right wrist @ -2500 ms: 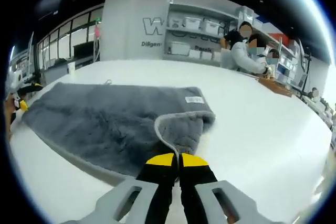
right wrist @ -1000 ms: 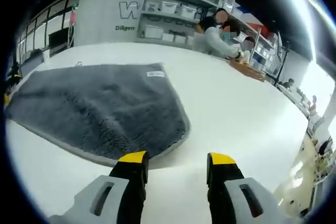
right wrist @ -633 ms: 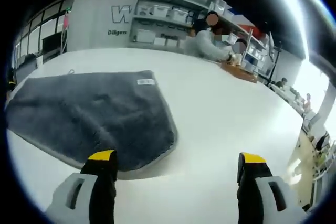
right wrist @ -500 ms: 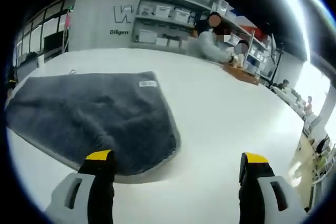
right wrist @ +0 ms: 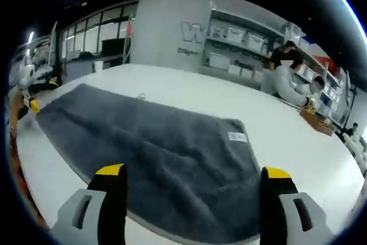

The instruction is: Open the folded towel by lifting each exposed corner and separating the folded layers until the towel lies flat within the target outline without major curled edges

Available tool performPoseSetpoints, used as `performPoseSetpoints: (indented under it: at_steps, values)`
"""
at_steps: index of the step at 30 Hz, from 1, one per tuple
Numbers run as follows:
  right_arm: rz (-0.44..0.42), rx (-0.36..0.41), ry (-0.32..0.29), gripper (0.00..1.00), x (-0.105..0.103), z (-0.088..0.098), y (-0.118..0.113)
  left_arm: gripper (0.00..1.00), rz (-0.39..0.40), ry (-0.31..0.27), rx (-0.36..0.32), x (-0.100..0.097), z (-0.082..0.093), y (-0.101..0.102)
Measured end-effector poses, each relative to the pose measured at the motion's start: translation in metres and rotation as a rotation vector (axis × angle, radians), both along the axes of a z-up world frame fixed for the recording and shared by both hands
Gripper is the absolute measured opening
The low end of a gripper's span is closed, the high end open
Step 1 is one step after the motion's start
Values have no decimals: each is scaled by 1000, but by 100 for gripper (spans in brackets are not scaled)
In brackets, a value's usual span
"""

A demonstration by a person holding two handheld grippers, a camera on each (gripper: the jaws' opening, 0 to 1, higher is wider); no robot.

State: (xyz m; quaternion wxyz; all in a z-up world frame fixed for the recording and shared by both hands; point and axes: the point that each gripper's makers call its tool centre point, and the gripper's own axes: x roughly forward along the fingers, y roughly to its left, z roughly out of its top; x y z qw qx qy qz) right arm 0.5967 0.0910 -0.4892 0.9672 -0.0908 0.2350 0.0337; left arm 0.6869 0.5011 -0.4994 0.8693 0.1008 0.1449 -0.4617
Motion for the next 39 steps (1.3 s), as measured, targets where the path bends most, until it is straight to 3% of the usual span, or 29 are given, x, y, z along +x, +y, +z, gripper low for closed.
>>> performPoseSetpoints:
  at_steps: [4, 8, 12, 16, 20, 23, 27, 32, 39]
  values:
    - [161, -1, -9, 91, 14, 5, 46, 100, 15, 24, -48, -2, 1, 5]
    - [326, 0, -14, 81, 24, 3, 95, 100, 36, 40, -62, -5, -2, 13]
    - [461, 24, 2, 73, 27, -3, 131, 100, 42, 51, -79, -10, -2, 17]
    - [538, 39, 20, 69, 29, -11, 156, 100, 61, 54, -71, -12, -2, 23]
    - [608, 30, 59, 59, 25, -23, 174, 100, 70, 57, -68, -14, -2, 25]
    - [656, 31, 78, 45, 21, -33, 187, 100, 72, 61, -68, -16, -2, 26]
    - [713, 49, 114, 36, 13, -44, 202, 100, 63, 70, -100, -19, 1, 23]
    - [743, 73, 120, 20, 10, -51, 209, 100, 63, 69, -71, -20, -3, 21]
    - [808, 59, 159, 13, -1, -65, 221, 100, 44, 73, -49, -24, -6, 16]
